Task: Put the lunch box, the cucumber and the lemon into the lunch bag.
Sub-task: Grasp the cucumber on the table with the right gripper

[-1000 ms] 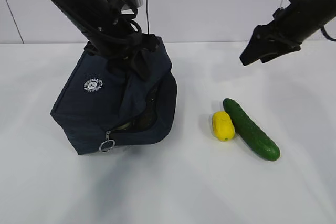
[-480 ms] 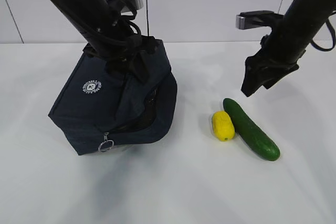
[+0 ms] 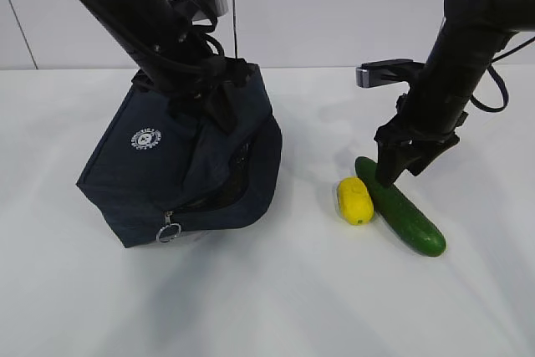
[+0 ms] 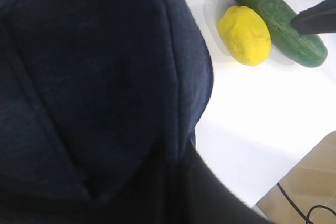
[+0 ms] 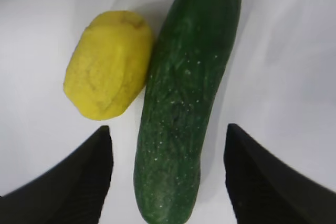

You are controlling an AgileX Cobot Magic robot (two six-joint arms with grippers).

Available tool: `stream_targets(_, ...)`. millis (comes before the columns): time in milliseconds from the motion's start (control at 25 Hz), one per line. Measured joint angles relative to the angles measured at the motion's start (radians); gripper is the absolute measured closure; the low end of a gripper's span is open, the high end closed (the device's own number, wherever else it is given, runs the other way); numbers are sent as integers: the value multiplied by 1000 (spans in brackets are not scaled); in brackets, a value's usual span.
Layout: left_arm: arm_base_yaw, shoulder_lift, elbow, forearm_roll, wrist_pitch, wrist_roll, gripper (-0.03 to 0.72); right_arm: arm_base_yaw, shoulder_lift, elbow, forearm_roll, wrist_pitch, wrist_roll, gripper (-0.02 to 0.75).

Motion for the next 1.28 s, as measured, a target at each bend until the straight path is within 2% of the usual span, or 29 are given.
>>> stream_targets(800,0,0,0,0,4,2,685,0,84,8,27,-15,4,244)
stream_targets(920,0,0,0,0,4,2,685,0,86,8,27,-18,5,286)
stream_targets(1120,0,0,0,0,6,2,685,0,92,8,29,-19,15,408)
stream_targets(1280,0,0,0,0,9,2,685,0,100,-33,7,2,77,447)
